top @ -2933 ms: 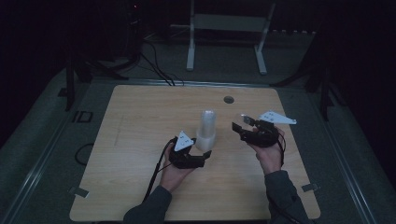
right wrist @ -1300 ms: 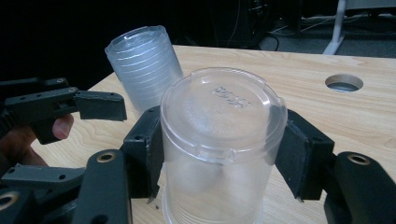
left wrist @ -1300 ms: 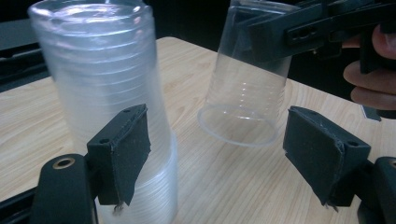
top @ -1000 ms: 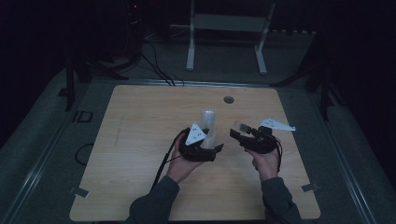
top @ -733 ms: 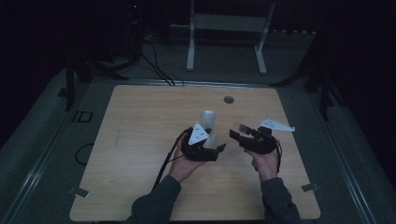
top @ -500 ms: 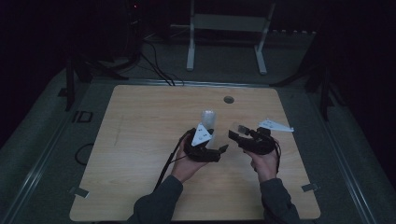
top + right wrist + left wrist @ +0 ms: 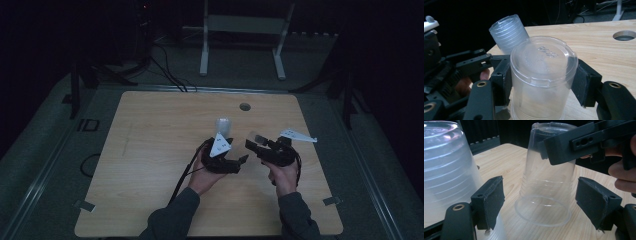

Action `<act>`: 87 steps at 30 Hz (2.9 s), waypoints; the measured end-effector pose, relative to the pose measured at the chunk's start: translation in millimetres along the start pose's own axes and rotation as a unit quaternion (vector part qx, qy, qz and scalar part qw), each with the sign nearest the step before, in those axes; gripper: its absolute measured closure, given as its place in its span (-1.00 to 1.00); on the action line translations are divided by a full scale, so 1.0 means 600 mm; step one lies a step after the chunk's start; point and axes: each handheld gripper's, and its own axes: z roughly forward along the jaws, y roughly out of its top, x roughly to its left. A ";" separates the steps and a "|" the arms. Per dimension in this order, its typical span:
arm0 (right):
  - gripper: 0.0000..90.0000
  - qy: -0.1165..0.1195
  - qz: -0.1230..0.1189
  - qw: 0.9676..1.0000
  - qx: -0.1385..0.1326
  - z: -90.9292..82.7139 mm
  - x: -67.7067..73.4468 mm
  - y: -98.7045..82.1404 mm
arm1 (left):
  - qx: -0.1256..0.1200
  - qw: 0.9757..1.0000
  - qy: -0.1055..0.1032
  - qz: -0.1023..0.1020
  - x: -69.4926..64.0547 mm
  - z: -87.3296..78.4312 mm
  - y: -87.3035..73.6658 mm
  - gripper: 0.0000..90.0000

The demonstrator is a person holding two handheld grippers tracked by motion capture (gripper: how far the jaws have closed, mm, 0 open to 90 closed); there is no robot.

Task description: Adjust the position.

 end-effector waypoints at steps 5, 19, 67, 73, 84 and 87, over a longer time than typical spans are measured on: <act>-0.10 0.005 0.009 1.000 0.000 0.000 -0.001 0.000 | -0.001 1.000 -0.002 0.001 -0.003 0.006 -0.001 -0.50; -0.10 0.020 0.025 0.999 -0.004 -0.002 -0.004 0.000 | -0.001 1.000 -0.003 -0.001 -0.007 0.020 -0.004 -0.50; -0.10 0.078 0.091 0.993 -0.020 -0.009 -0.023 -0.004 | -0.006 1.000 -0.012 0.000 -0.015 0.031 -0.013 -0.38; -0.19 0.070 0.083 0.994 -0.013 -0.009 -0.022 -0.004 | 0.000 1.000 -0.016 0.000 -0.014 0.031 -0.014 -0.35; -0.25 0.075 0.065 0.995 -0.004 -0.018 -0.021 -0.005 | 0.007 1.000 -0.014 0.000 -0.006 0.025 -0.012 -0.33; -0.25 0.078 0.058 0.995 -0.002 -0.022 -0.020 -0.005 | 0.009 1.000 -0.012 0.001 -0.004 0.023 -0.011 -0.33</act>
